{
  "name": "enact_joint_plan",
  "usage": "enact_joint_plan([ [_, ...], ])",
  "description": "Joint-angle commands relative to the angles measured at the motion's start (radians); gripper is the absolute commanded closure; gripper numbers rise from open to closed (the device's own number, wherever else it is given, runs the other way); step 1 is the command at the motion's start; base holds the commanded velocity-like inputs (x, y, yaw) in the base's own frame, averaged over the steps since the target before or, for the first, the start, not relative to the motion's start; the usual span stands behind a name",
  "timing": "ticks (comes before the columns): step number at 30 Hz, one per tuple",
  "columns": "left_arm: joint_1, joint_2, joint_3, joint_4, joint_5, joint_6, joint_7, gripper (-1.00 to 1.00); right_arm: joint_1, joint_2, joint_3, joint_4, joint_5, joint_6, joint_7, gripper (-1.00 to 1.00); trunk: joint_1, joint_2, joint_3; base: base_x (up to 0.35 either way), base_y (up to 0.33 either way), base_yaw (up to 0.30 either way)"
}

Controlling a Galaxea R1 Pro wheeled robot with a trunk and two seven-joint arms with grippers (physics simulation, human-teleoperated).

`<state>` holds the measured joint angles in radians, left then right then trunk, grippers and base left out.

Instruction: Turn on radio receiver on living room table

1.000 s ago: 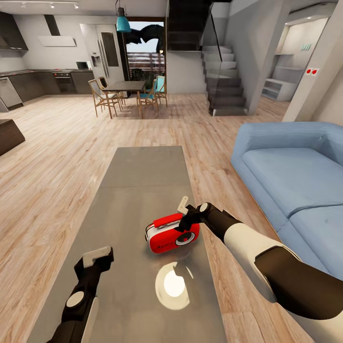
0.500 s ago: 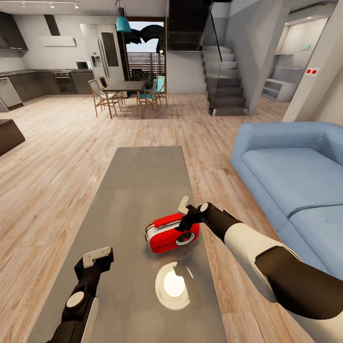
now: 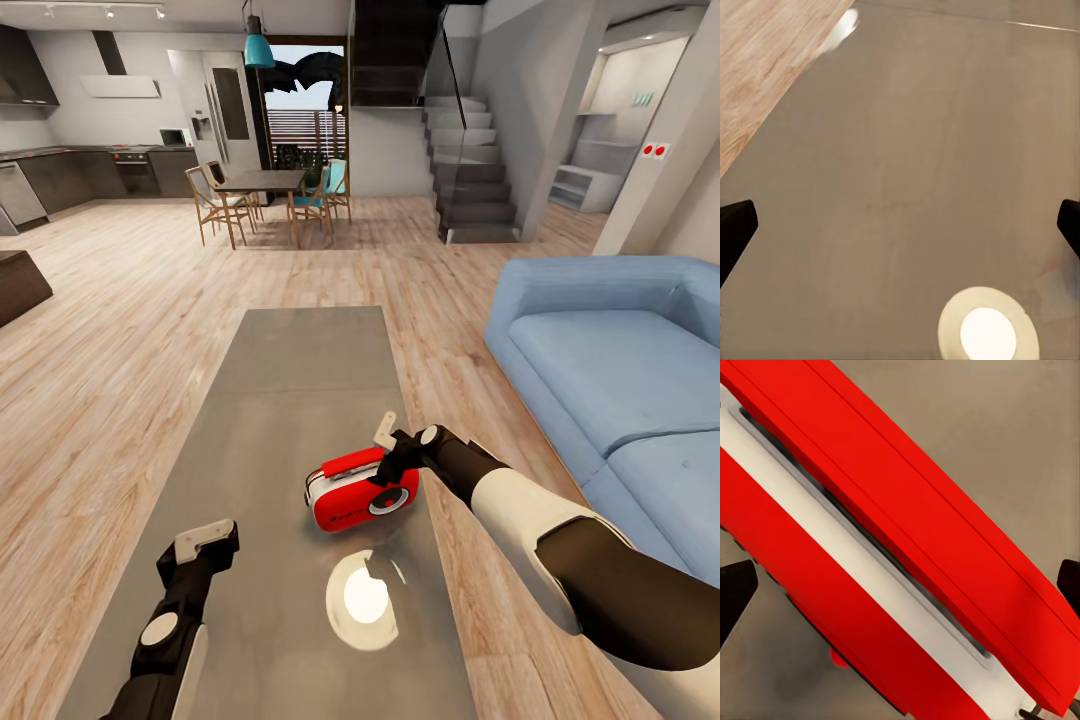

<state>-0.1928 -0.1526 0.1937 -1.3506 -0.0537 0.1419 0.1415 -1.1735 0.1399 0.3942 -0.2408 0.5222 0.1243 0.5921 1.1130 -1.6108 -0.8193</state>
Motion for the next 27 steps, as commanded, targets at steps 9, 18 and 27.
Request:
enact_joint_plan([
  [9,0.000,-0.004,-0.002,0.011,-0.005,0.005,0.007,-1.00,0.000,0.001,0.000,-0.004,0.002,-0.001,-0.001,-1.00,0.000,0.000,0.000,0.000,0.000,0.000],
  [18,0.000,-0.003,-0.003,0.036,0.001,0.001,0.000,-1.00,0.000,0.001,-0.001,-0.010,0.002,-0.002,-0.003,-1.00,0.000,0.000,0.000,0.000,0.000,0.000],
  [27,0.000,-0.002,-0.009,0.038,0.002,0.002,-0.005,-1.00,0.000,0.004,-0.002,-0.012,0.001,-0.002,-0.081,-1.00,0.000,0.000,0.000,0.000,0.000,0.000],
])
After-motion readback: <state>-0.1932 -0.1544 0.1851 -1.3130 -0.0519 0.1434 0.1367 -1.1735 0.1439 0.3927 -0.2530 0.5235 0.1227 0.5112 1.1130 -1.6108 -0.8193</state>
